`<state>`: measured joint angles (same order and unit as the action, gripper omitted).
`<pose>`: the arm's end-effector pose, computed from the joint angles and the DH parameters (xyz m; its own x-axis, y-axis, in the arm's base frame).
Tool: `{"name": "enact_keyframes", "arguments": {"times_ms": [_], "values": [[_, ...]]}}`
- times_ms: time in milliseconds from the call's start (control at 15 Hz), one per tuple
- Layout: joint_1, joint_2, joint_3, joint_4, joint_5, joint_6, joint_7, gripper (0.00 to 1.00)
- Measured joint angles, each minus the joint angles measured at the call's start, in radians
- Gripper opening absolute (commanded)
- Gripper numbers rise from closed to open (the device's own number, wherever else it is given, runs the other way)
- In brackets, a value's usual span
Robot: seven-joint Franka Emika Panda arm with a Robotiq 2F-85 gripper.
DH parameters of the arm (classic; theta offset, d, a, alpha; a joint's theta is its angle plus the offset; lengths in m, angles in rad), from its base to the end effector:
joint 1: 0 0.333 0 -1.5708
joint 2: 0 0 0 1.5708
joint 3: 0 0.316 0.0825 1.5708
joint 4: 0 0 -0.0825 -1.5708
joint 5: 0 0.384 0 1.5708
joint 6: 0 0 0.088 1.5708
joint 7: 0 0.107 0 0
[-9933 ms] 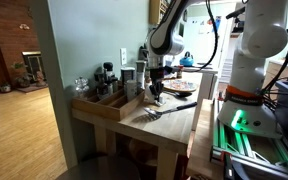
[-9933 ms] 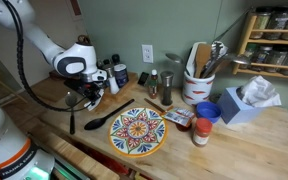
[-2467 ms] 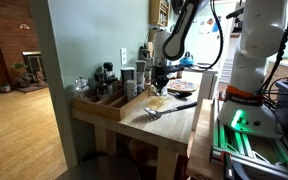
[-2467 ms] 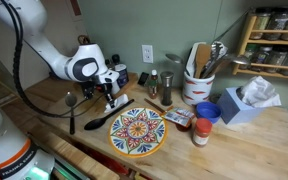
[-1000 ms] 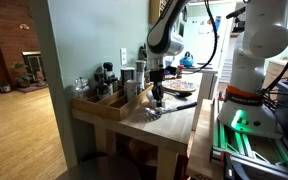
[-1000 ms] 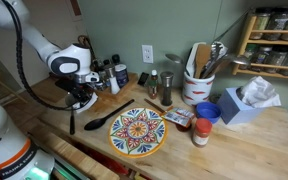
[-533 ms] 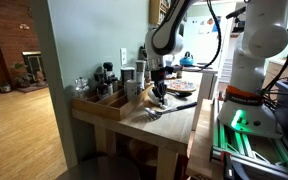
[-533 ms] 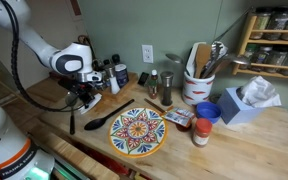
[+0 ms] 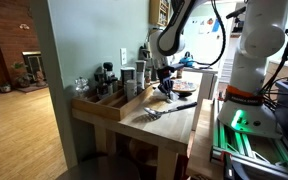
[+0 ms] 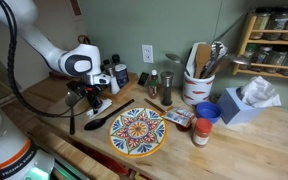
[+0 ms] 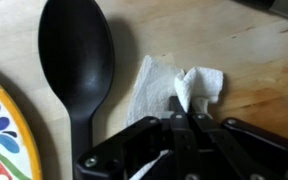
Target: Use a tissue to wipe the wet part of the counter
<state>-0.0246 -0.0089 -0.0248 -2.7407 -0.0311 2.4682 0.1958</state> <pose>0.3650 -0.0179 0.2042 0.9426 -0.2174 -0.2534 -0.2082 -0.9761 0.0626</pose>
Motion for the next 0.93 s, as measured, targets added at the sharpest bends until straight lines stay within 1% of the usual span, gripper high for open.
{"name": "enact_keyframes", "arguments": {"times_ms": [200, 333, 467, 667, 933], "values": [[-0.011, 0.000, -0.010, 0.000, 0.000, -0.002, -0.004, 0.01], [-0.011, -0.002, -0.009, 0.000, 0.062, -0.017, -0.067, 0.01], [-0.011, -0.021, -0.008, 0.000, 0.138, -0.068, -0.149, 0.01], [-0.017, -0.101, -0.019, 0.001, 0.163, -0.159, -0.186, 0.01], [-0.035, -0.265, -0.064, 0.001, 0.189, -0.257, -0.228, 0.01]]}}
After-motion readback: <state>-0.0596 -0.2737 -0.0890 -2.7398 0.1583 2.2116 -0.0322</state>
